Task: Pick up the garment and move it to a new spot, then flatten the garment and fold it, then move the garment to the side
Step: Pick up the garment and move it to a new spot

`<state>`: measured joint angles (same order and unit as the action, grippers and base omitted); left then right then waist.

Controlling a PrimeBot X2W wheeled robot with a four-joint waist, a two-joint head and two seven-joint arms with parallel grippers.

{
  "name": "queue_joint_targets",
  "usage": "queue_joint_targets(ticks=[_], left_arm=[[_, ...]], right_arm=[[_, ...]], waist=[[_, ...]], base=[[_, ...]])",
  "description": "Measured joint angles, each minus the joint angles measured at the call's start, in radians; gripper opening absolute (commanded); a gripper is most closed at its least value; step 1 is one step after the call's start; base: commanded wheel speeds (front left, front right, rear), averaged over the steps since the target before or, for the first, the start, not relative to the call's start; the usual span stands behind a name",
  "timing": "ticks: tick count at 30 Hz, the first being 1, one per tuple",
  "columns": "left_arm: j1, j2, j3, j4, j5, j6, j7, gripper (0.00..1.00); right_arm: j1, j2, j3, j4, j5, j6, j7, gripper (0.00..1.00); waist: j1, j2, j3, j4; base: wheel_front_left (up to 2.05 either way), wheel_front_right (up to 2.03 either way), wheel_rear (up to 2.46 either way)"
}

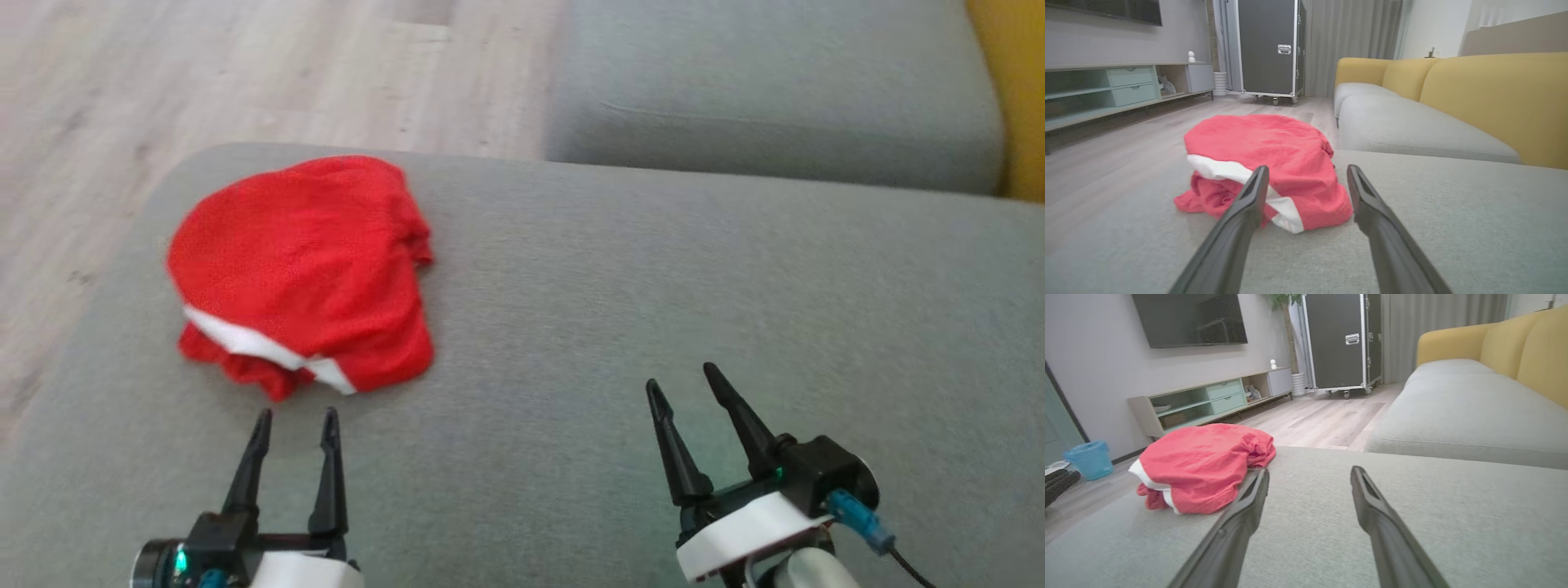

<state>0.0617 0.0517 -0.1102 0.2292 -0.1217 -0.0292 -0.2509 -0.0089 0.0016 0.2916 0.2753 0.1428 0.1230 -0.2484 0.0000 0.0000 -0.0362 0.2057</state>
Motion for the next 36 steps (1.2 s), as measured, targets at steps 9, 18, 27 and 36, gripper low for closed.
queue_joint_targets(ticks=[9, 18, 27, 36], left_arm=[[0.016, 0.000, 0.033, -0.004, 0.019, 0.002, 0.000, 1.00], [0.051, 0.001, 0.078, -0.014, 0.035, -0.005, 0.000, 1.00], [0.041, 0.009, 0.125, -0.019, 0.035, -0.020, 0.000, 1.00], [-0.307, 0.181, 0.136, 0.137, 0.022, -0.087, 0.044, 1.00]], right_arm=[[0.008, 0.000, 0.044, 0.001, 0.028, 0.000, 0.000, 1.00], [0.023, 0.000, 0.082, 0.002, 0.051, 0.000, 0.000, 1.00], [0.022, 0.000, 0.092, 0.003, 0.048, 0.000, 0.000, 1.00], [-0.043, 0.000, 0.040, -0.005, -0.037, 0.000, 0.000, 1.00]], waist=[[0.0000, 0.0000, -0.023, 0.121], [-0.0001, 0.0000, -0.051, 0.208], [-0.0001, 0.0000, -0.028, 0.190], [0.0002, 0.0000, 0.102, 0.140]], base=[[0.00, 0.00, 0.00], [0.00, 0.00, 0.00], [0.00, 0.00, 0.00], [0.00, 0.00, 0.00]])
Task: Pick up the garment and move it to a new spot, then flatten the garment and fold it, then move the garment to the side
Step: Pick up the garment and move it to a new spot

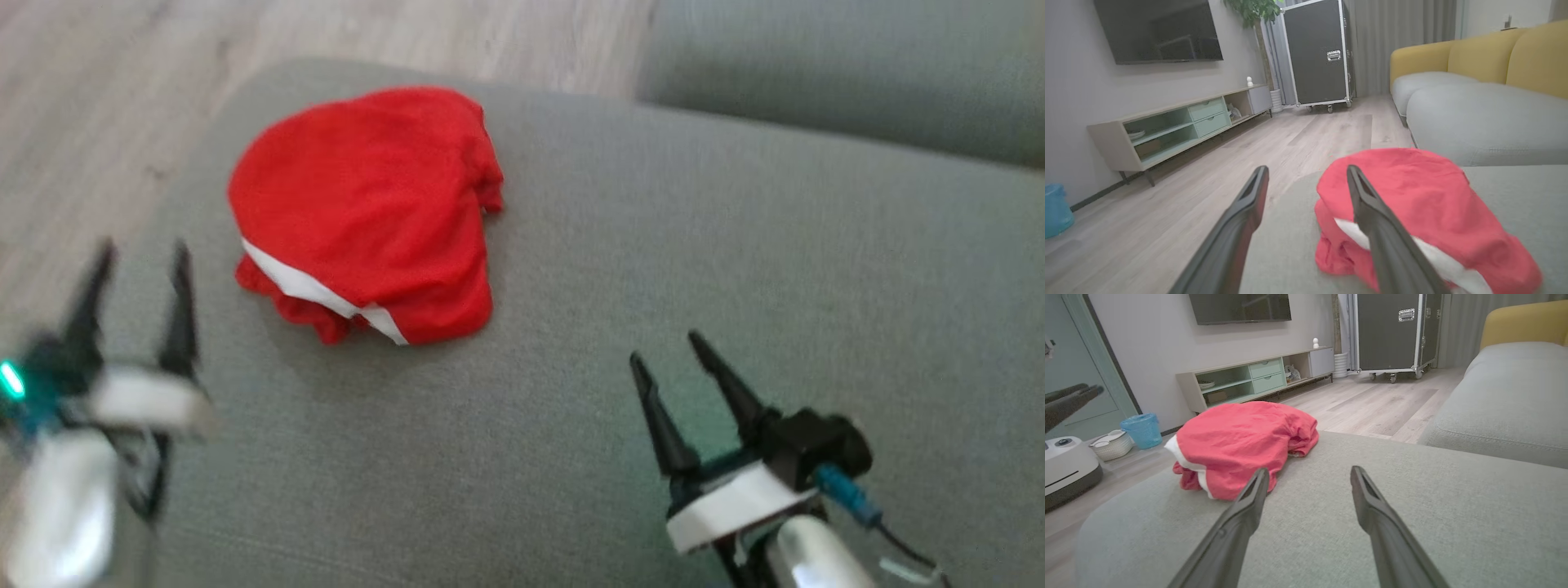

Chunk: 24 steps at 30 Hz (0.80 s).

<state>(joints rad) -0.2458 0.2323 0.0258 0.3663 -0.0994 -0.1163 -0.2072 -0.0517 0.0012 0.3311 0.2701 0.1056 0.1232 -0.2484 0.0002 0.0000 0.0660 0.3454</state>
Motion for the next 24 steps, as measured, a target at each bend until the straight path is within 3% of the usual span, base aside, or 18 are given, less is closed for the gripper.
queue_joint_targets(ticks=[5, 7, 14, 23, 24], left_arm=[[-0.270, 0.113, -0.041, 0.157, -0.078, -0.012, 0.138, 1.00], [-0.391, 0.165, -0.120, 0.247, -0.151, -0.016, 0.217, 1.00], [-0.513, 0.216, -0.266, 0.434, -0.335, -0.016, 0.411, 1.00], [-0.563, 0.234, -0.344, 0.525, -0.507, -0.016, 0.471, 1.00], [-0.564, 0.234, -0.351, 0.529, -0.526, -0.016, 0.471, 0.89]], right_arm=[[-0.051, -0.002, -0.048, -0.027, -0.055, 0.000, -0.002, 1.00], [-0.072, -0.004, -0.067, -0.041, -0.076, 0.000, -0.002, 1.00], [-0.105, -0.009, -0.096, -0.070, -0.092, 0.000, -0.003, 1.00], [-0.105, -0.010, -0.097, -0.086, -0.093, 0.000, -0.003, 1.00], [-0.105, -0.010, -0.097, -0.086, -0.093, 0.000, -0.003, 1.00]], waist=[[0.0001, 0.0000, 0.099, -0.033], [0.0002, 0.0000, 0.157, -0.056], [0.0002, 0.0000, 0.260, -0.116], [-0.0001, 0.0000, 0.313, -0.159], [-0.0001, 0.0000, 0.315, -0.160]], base=[[0.00, 0.00, 0.00], [0.00, 0.00, 0.00], [0.00, 0.00, 0.00], [0.00, 0.00, 0.00], [0.00, 0.00, 0.00]])
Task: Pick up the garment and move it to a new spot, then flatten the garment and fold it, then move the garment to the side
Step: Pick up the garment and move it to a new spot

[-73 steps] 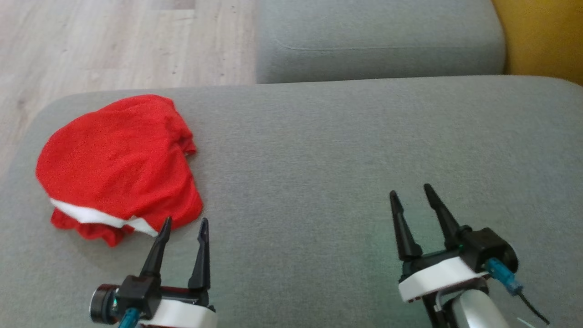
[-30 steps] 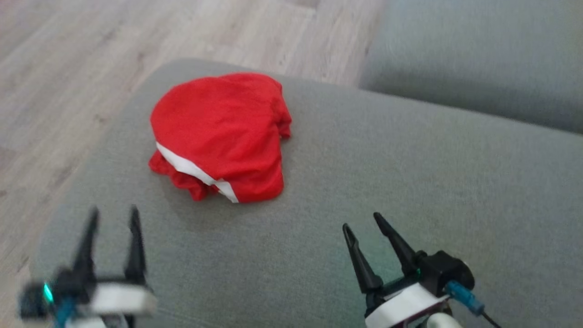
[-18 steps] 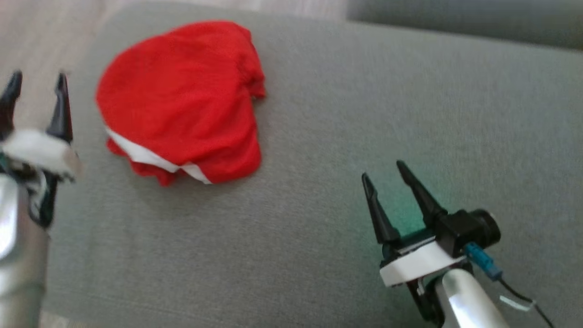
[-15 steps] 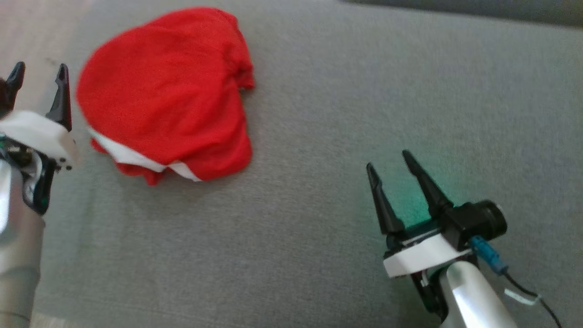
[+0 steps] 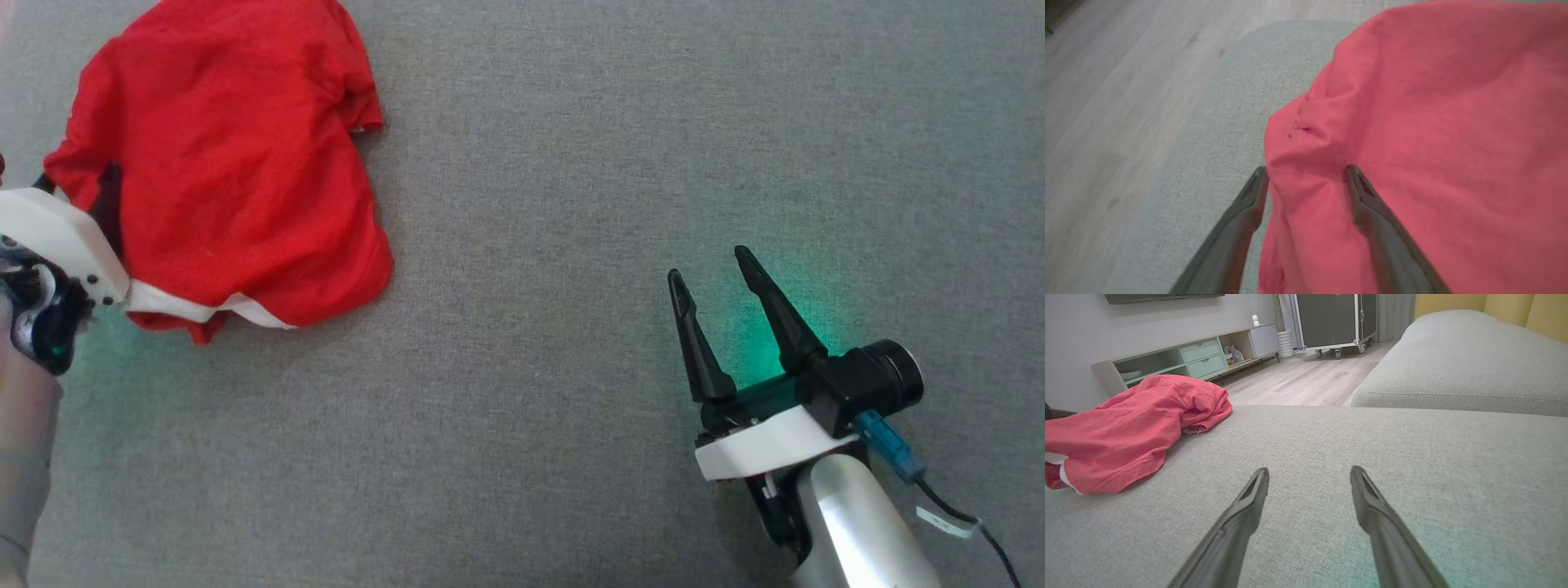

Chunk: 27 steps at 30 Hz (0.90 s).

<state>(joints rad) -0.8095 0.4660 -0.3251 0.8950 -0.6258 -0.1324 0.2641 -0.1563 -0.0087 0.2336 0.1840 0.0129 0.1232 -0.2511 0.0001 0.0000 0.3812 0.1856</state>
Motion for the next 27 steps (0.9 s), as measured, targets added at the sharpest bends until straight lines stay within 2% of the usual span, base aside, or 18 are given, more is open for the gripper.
queue_joint_targets(ticks=[1, 2, 10, 16, 19, 21, 27], left_arm=[[0.000, 0.000, -0.006, 0.002, -0.017, 0.000, -0.001, 0.25], [0.000, 0.001, -0.013, 0.003, -0.029, 0.000, -0.002, 0.00], [-0.032, 0.037, -0.035, 0.012, -0.047, 0.000, -0.195, 0.00], [-0.050, 0.068, -0.040, -0.051, -0.082, 0.000, -0.297, 0.00], [-0.050, 0.089, -0.037, -0.124, -0.118, 0.000, -0.360, 0.00], [-0.048, 0.095, -0.042, -0.191, -0.149, 0.000, -0.367, 0.00], [0.004, 0.117, -0.070, -0.384, -0.150, 0.004, -0.367, 0.00]], right_arm=[[0.000, 0.000, -0.001, 0.000, 0.000, 0.000, 0.000, 1.00], [0.000, 0.000, -0.002, 0.000, 0.000, 0.000, 0.000, 1.00], [0.000, 0.000, 0.005, 0.009, 0.011, 0.000, 0.000, 1.00], [0.005, 0.000, 0.020, 0.024, 0.041, 0.000, 0.000, 1.00], [0.016, 0.000, 0.021, 0.029, 0.060, 0.000, 0.000, 1.00], [0.033, 0.000, 0.021, 0.036, 0.076, 0.000, 0.000, 1.00], [0.078, 0.000, 0.033, 0.047, 0.107, 0.000, 0.000, 1.00]], waist=[[0.0000, 0.0000, 0.001, 0.000], [0.0000, 0.0000, 0.001, 0.000], [-0.0001, 0.0000, -0.041, 0.006], [-0.0002, 0.0000, -0.106, 0.008], [-0.0002, 0.0000, -0.151, 0.008], [-0.0002, 0.0000, -0.183, 0.008], [-0.0003, 0.0000, -0.273, 0.000]], base=[[0.00, 0.00, 0.00], [0.00, 0.00, 0.00], [0.00, 0.00, 0.00], [0.00, 0.00, 0.00], [0.00, 0.00, 0.00], [0.00, 0.00, 0.00], [0.00, 0.00, 0.00]])
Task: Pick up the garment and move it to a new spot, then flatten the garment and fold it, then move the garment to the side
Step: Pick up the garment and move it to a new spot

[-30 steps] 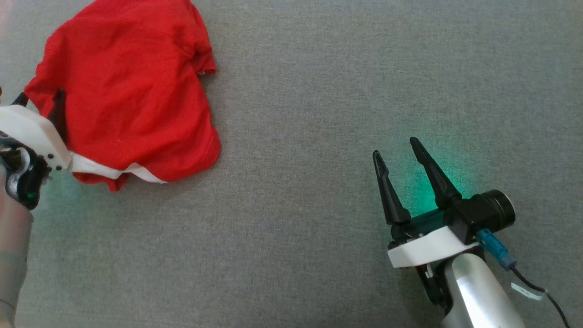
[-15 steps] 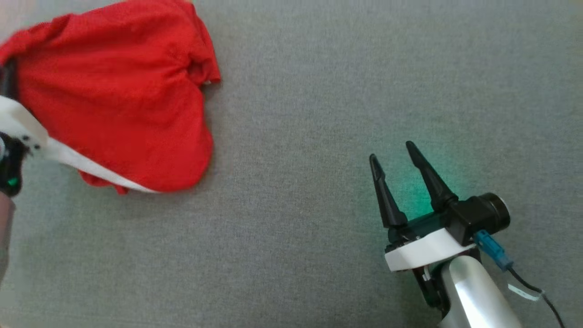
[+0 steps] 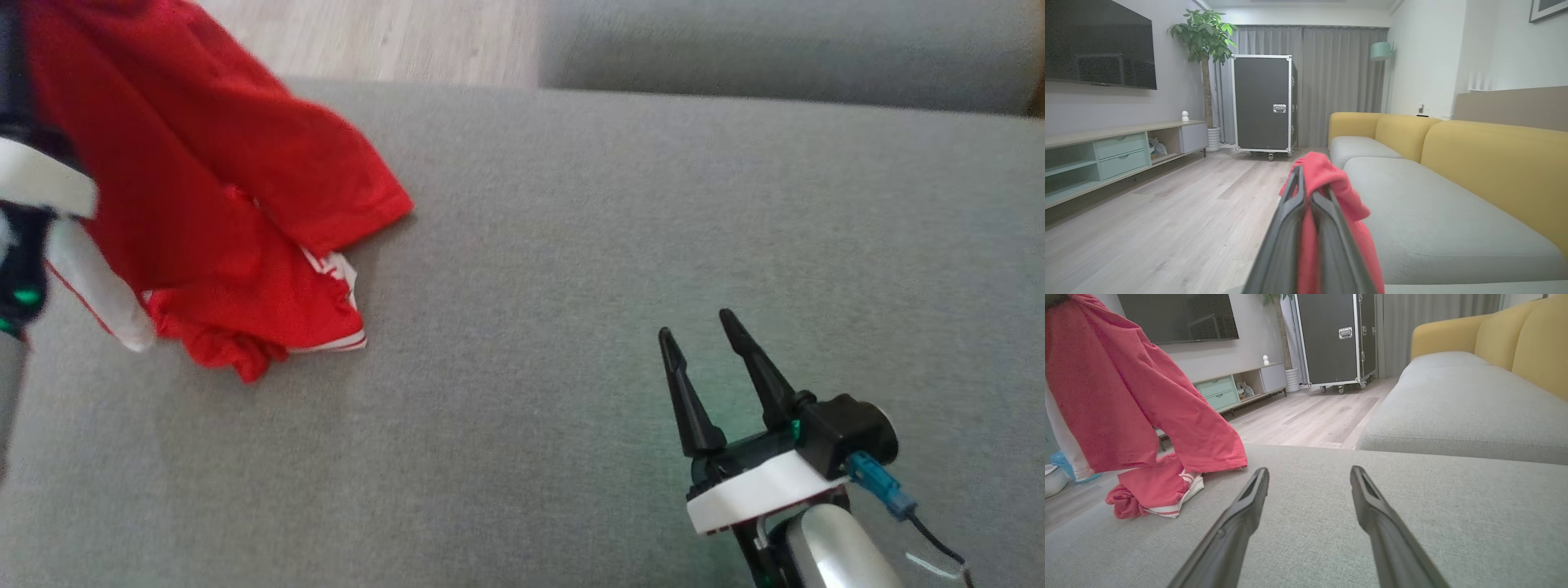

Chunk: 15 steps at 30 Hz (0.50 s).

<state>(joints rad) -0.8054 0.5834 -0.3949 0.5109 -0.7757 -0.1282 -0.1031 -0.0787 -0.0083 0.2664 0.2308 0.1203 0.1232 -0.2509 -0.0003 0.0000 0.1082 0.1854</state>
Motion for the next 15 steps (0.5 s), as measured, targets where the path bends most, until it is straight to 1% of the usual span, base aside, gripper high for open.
queue_joint_targets(ticks=[3, 5, 10, 15], left_arm=[[0.052, -0.002, -0.026, -0.108, 0.000, 0.029, 0.029, 0.00], [0.085, -0.015, -0.045, -0.183, -0.001, 0.051, 0.054, 0.00], [0.130, -0.080, -0.102, -0.346, -0.006, 0.113, 0.102, 0.00], [0.135, -0.145, -0.160, -0.423, 0.008, 0.151, 0.121, 0.00]], right_arm=[[0.005, 0.000, 0.009, -0.001, 0.010, 0.000, 0.000, 1.00], [0.006, 0.000, 0.007, -0.004, 0.017, 0.000, 0.000, 1.00], [0.004, 0.000, 0.010, -0.019, 0.030, 0.000, 0.000, 1.00], [-0.022, 0.000, 0.020, -0.044, 0.049, 0.000, 0.000, 1.00]], waist=[[-0.0001, 0.0000, -0.028, -0.018], [0.0001, 0.0000, -0.038, -0.038], [0.0001, 0.0000, -0.046, -0.101], [0.0002, 0.0000, -0.033, -0.186]], base=[[0.00, 0.00, 0.00], [0.00, 0.00, 0.00], [0.00, 0.00, 0.00], [0.00, 0.00, 0.00]])
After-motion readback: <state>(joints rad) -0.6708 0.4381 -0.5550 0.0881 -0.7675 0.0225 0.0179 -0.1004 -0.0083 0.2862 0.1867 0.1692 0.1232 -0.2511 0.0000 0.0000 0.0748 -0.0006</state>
